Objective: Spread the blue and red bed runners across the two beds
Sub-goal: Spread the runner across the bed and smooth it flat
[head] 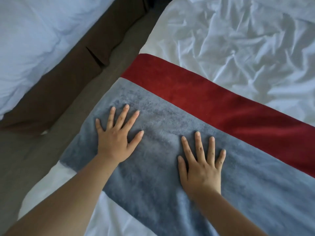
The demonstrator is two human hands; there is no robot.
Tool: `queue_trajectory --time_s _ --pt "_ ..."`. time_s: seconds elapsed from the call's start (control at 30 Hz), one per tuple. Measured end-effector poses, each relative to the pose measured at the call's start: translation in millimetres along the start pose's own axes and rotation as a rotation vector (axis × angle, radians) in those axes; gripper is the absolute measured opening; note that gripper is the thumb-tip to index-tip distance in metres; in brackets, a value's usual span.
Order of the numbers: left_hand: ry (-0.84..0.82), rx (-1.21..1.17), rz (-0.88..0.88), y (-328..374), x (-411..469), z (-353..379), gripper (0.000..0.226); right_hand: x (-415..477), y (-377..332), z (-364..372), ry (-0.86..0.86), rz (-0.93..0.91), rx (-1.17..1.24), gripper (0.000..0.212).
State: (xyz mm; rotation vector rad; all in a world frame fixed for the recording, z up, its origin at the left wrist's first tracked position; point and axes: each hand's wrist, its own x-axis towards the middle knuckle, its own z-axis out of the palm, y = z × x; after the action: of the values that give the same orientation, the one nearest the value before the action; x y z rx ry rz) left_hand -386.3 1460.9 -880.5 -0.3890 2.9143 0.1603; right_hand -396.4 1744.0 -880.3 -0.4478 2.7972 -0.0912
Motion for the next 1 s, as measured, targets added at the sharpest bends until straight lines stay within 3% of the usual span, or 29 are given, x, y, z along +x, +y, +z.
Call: queue_trajectory --time_s 0.23,0.37,0.53,0.73,0.9,1.0 --pt "-0.006 -0.018 -0.062 24 -9 5 0.072 0 3 -5 -0.015 -0.018 0.031 0.060" --pt "-0.003 -0.037 0.065 98 -44 12 0.073 -7 19 -8 -0.004 -0.089 0.100 0.059" --pt "0.008 -0.009 0.123 185 -76 30 0.071 -26 78 -5 0.049 -0.139 0.099 0.060" --pt "-0.072 -0.002 0.119 252 -100 39 0.065 -61 157 -12 0.006 -0.052 0.088 0.064" --pt "-0.280 0.058 0.176 309 -95 -5 0.059 -71 198 -62 -0.084 0.050 0.222 0.063" --pt "-0.211 0.046 0.222 344 -72 -80 0.058 -75 216 -128 -0.033 0.071 0.257 0.063"
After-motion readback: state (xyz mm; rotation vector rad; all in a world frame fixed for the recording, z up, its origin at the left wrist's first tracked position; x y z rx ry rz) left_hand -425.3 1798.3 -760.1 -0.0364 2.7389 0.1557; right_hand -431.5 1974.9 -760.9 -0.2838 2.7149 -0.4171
